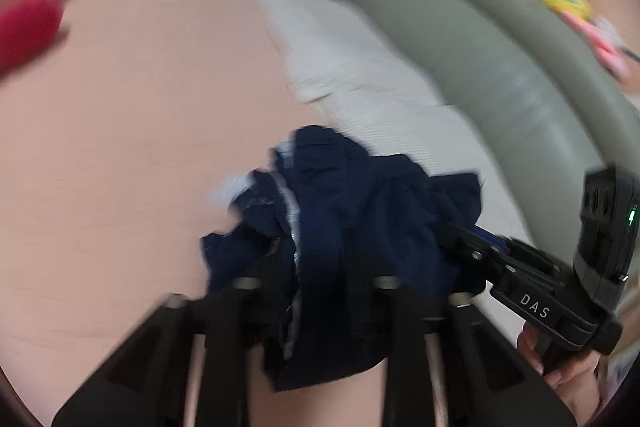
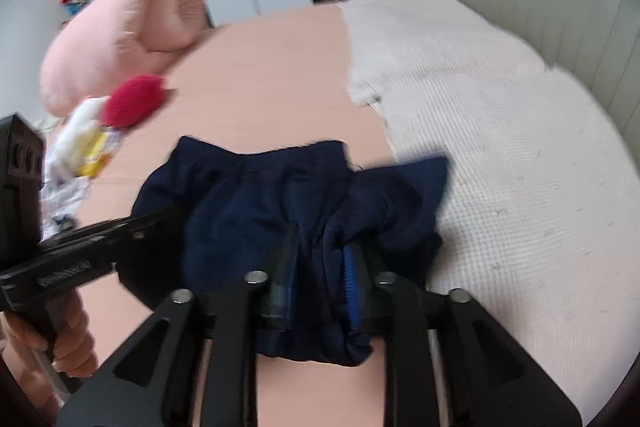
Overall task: Fold clothes
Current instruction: 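Grasp the folded shorts with both grippers and carry them onto the white blanket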
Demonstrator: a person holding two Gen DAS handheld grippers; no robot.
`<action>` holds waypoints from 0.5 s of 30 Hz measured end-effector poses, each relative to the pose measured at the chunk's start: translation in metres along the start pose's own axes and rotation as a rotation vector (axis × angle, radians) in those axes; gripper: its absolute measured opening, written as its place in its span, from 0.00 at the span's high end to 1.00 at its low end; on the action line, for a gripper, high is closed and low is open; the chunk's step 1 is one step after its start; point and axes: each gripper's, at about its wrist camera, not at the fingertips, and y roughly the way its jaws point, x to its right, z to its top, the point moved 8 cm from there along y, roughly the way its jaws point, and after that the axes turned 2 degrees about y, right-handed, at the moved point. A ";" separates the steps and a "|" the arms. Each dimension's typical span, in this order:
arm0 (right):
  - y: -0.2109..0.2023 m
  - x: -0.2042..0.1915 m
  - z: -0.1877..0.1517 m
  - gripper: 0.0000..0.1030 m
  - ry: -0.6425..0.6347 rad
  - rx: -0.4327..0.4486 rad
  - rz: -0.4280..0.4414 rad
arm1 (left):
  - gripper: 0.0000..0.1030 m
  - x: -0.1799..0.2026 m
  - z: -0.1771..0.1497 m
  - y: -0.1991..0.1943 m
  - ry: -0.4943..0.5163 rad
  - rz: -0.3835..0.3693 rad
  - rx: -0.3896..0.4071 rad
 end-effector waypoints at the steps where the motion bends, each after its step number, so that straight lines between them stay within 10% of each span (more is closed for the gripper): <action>1: 0.026 0.015 -0.008 0.69 0.022 -0.054 -0.044 | 0.52 -0.016 -0.009 0.019 -0.039 0.031 -0.062; 4: 0.079 0.043 -0.046 0.69 0.106 -0.234 -0.037 | 0.52 -0.033 -0.013 0.028 -0.086 0.007 -0.068; 9: 0.046 0.045 -0.031 0.59 0.161 -0.048 -0.009 | 0.52 -0.002 -0.001 -0.011 0.124 0.036 0.088; 13: 0.057 0.038 -0.035 0.46 0.088 -0.101 -0.097 | 0.49 -0.017 -0.022 0.025 0.223 0.252 -0.091; 15: 0.072 0.046 -0.046 0.44 0.074 -0.162 -0.124 | 0.46 -0.026 -0.023 0.022 0.178 0.243 -0.113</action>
